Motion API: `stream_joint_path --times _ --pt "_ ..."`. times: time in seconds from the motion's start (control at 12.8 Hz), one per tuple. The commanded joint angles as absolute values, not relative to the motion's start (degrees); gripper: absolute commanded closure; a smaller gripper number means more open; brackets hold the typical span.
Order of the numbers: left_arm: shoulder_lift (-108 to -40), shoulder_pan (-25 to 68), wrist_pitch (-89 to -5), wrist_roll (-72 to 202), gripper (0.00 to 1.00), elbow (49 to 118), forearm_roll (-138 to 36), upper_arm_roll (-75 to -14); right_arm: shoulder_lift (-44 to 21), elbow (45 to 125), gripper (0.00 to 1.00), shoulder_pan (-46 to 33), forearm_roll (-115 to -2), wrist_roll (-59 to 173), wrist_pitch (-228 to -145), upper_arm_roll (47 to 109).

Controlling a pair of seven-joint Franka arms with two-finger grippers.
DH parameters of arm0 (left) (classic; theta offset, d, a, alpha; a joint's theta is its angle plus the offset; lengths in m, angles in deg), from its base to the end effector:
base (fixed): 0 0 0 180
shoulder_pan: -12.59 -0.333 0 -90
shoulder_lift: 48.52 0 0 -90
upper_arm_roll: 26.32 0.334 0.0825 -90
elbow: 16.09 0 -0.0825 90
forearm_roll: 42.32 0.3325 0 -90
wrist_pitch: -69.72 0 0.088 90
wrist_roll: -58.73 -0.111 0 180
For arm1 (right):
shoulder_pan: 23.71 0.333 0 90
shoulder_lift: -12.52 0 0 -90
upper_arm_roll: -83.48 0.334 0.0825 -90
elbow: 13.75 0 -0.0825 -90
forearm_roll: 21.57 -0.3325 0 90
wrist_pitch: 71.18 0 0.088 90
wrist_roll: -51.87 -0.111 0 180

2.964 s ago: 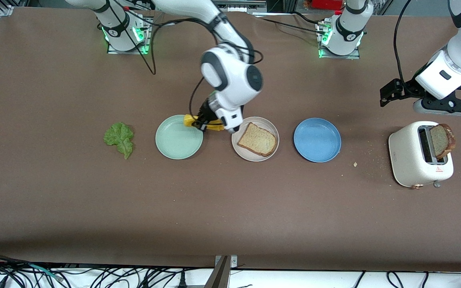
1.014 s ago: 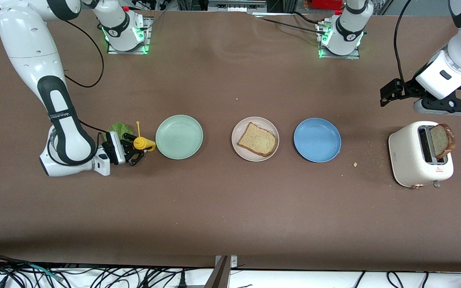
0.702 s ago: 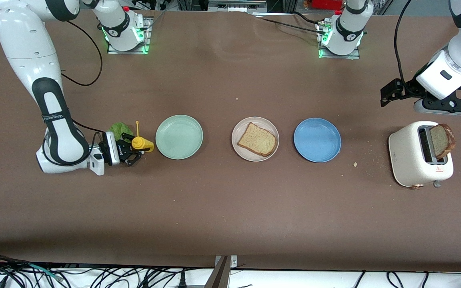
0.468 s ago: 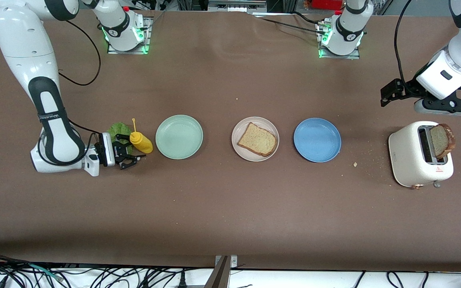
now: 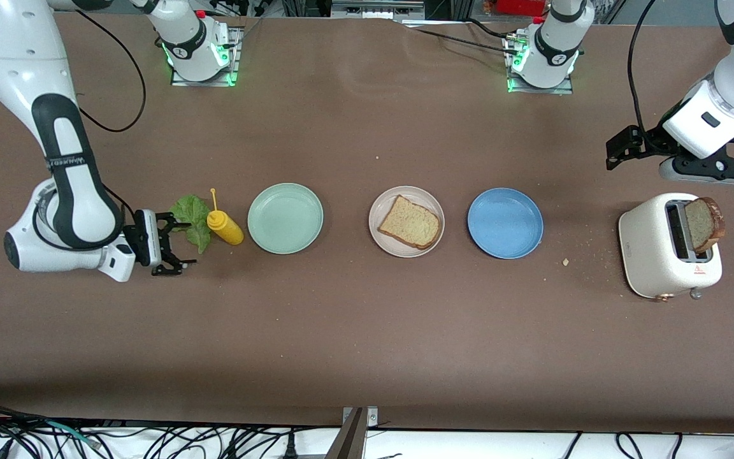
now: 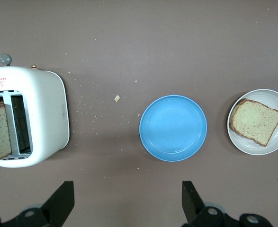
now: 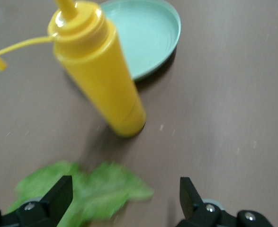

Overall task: Make sandwich in beige plate with both arms
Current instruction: 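Grasp the green lettuce leaf with the right gripper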

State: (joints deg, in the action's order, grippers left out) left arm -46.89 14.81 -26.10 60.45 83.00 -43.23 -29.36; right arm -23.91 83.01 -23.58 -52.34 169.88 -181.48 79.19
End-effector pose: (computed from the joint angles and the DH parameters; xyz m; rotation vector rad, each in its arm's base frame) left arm 0.4959 -0.0477 0.5944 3.1274 -0.0937 -0.0461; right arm 0.6097 -0.0011 0.2556 -1.7127 -1.9526 -0.2340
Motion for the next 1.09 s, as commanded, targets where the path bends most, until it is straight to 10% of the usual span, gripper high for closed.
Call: stream_joint_path --times 0.0,0.55,0.94,1.01 --pt "-47.3 14.9 -25.1 59.3 0.00 81.8 -44.3 -29.0 -17.0 90.5 0.00 -22.9 -46.4 165.6 -185.7 78.8" --pt "-47.6 13.0 -25.1 59.6 0.00 81.9 -43.9 -29.0 -13.1 107.1 0.07 -23.3 -47.1 166.4 -198.3 77.6" --pt "-47.6 13.0 -25.1 59.6 0.00 81.9 -43.9 -29.0 -12.1 106.8 0.96 -23.3 -47.1 168.2 -198.4 77.6" --pt "-47.6 13.0 -25.1 59.6 0.00 81.9 -43.9 -29.0 -11.8 106.4 1.00 -23.3 -47.1 168.6 -198.3 77.7"
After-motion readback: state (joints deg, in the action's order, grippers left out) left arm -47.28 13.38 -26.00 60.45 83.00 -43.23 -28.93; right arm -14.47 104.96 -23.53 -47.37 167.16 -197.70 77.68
